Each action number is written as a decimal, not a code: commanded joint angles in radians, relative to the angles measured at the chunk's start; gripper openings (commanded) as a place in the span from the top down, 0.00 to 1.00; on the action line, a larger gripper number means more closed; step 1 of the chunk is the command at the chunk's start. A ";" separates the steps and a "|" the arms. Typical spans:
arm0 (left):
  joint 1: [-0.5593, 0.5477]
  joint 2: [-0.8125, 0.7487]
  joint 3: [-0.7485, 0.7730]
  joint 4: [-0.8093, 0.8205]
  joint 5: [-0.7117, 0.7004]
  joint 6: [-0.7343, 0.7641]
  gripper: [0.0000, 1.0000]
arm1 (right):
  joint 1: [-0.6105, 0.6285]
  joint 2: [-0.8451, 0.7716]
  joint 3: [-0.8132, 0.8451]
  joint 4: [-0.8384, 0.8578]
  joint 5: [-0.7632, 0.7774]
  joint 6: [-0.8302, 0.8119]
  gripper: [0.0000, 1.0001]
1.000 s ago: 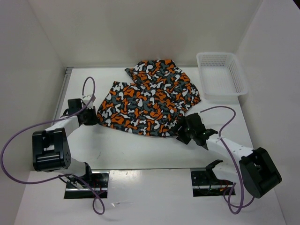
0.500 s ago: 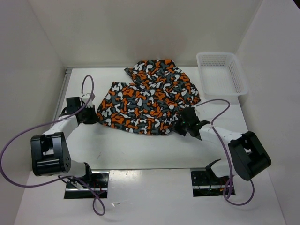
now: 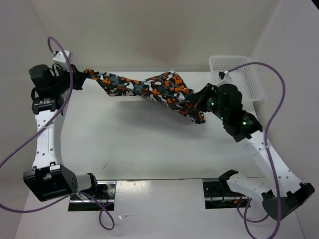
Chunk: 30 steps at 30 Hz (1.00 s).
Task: Fold and stack the shorts
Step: Fold the shorts
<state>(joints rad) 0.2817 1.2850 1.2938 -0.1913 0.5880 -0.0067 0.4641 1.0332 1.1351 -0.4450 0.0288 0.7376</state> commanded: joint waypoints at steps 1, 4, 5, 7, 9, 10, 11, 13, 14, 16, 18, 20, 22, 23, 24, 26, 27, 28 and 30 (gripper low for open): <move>0.083 -0.084 0.123 0.140 0.126 0.007 1.00 | -0.005 -0.076 0.177 -0.191 -0.035 -0.165 1.00; 0.132 -0.121 0.188 0.196 0.170 0.007 1.00 | -0.005 -0.099 0.303 -0.250 -0.116 -0.226 1.00; 0.161 -0.121 0.232 0.196 0.188 0.007 1.00 | -0.005 -0.108 0.333 -0.288 -0.141 -0.240 1.00; 0.183 -0.147 0.280 0.219 0.208 0.007 1.00 | -0.005 -0.108 0.414 -0.328 -0.208 -0.274 1.00; 0.192 -0.147 0.353 0.228 0.223 0.007 1.00 | -0.005 -0.117 0.478 -0.380 -0.272 -0.296 1.00; 0.192 -0.147 0.383 0.228 0.223 0.007 1.00 | -0.005 -0.117 0.497 -0.395 -0.292 -0.305 1.00; 0.192 -0.147 0.412 0.228 0.223 0.007 1.00 | -0.005 -0.127 0.512 -0.408 -0.309 -0.319 1.00; 0.192 -0.147 0.505 0.217 0.223 0.007 1.00 | -0.005 -0.140 0.551 -0.420 -0.332 -0.319 1.00; 0.192 -0.147 0.534 0.207 0.223 0.007 1.00 | -0.005 -0.156 0.563 -0.431 -0.333 -0.319 1.00; 0.192 -0.127 0.596 0.191 0.223 0.007 1.00 | -0.005 -0.167 0.598 -0.442 -0.343 -0.319 1.00; 0.192 -0.115 0.665 0.182 0.223 0.007 1.00 | -0.005 -0.186 0.608 -0.442 -0.343 -0.305 1.00; 0.192 -0.115 0.696 0.173 0.214 0.007 1.00 | -0.005 -0.199 0.608 -0.451 -0.334 -0.294 1.00; 0.192 -0.095 0.719 0.152 0.205 0.007 1.00 | -0.005 -0.211 0.575 -0.451 -0.308 -0.273 1.00; 0.192 -0.082 0.728 0.151 0.205 0.007 1.00 | -0.005 -0.211 0.533 -0.451 -0.270 -0.264 1.00; 0.192 -0.082 0.728 0.139 0.205 0.007 1.00 | -0.005 -0.235 0.505 -0.442 -0.253 -0.244 1.00; 0.192 -0.055 0.707 0.139 0.205 0.007 1.00 | -0.005 -0.254 0.401 -0.407 -0.169 -0.213 1.00; 0.192 -0.026 0.696 0.129 0.205 0.007 1.00 | -0.005 -0.265 0.359 -0.387 -0.143 -0.189 1.00; 0.192 -0.009 0.682 0.128 0.223 0.007 1.00 | 0.004 -0.265 0.324 -0.370 -0.110 -0.176 1.00; 0.192 0.049 0.645 0.128 0.243 0.007 1.00 | 0.004 -0.265 0.232 -0.307 -0.060 -0.167 1.00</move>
<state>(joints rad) 0.4438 1.1984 1.9953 -0.0658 0.9409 -0.0338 0.4702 0.7662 1.4666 -0.7448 -0.2005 0.5518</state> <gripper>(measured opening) 0.004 0.025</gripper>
